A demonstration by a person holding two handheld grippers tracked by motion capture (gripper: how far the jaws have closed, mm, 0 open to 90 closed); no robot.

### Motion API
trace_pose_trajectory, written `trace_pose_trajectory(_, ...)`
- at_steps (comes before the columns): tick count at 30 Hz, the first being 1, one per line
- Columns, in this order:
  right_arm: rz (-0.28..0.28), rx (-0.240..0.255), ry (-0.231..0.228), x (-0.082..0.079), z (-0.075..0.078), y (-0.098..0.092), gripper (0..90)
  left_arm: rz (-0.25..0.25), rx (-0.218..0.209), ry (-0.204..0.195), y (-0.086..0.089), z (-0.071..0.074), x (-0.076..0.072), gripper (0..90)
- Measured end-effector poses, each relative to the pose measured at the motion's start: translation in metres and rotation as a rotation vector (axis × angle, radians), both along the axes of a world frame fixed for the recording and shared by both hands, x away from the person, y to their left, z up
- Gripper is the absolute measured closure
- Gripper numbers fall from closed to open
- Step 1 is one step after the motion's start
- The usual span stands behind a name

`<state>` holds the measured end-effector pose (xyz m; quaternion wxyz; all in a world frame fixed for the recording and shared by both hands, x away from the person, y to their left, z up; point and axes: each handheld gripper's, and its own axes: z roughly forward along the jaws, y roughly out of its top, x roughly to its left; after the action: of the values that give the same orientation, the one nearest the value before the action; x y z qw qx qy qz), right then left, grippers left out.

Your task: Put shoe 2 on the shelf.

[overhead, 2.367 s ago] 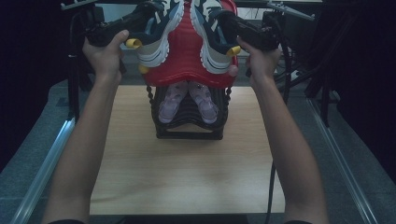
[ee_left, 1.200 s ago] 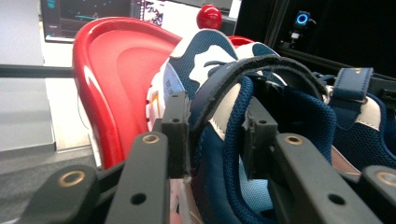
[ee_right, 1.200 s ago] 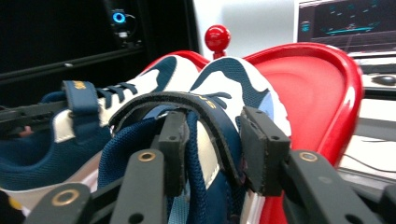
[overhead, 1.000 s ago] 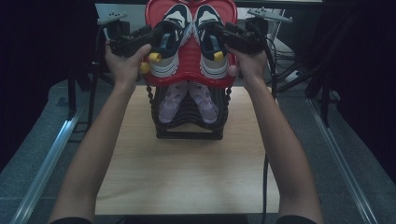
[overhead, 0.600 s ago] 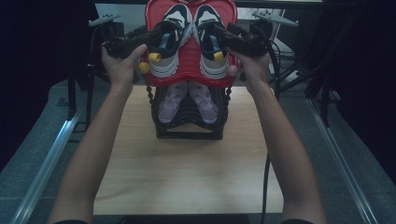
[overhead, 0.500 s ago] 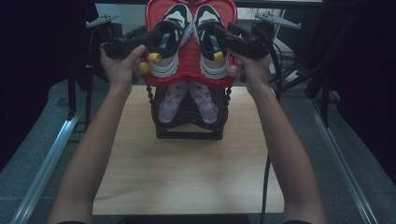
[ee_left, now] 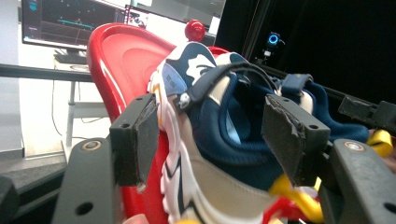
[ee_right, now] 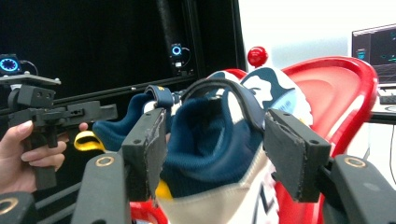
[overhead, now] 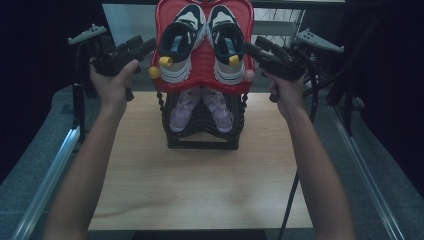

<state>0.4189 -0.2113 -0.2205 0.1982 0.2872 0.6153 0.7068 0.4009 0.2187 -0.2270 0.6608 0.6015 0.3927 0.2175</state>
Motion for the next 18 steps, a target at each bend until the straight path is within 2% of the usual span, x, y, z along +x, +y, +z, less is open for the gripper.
trace_pose_trajectory(2, -0.004, 0.005, 0.008, -0.003, -0.005, -0.006, 39.9, -0.012, -0.008, 0.010, 0.004, -0.004, -0.003, 36.5)
trace_pose_trajectory(6, -0.021, 0.005, 0.022, -0.008, -0.015, -0.018, 40.1, -0.002, -0.007, 0.028, 0.010, -0.015, -0.006, 36.2)
trace_pose_trajectory(11, -0.046, -0.019, 0.015, -0.015, -0.028, -0.026, 40.3, 0.003, 0.018, 0.047, 0.016, -0.028, -0.009, 36.1)
trace_pose_trajectory(18, -0.070, -0.061, 0.019, -0.026, -0.052, -0.033, 40.9, -0.005, 0.057, 0.055, 0.020, -0.049, -0.025, 35.5)
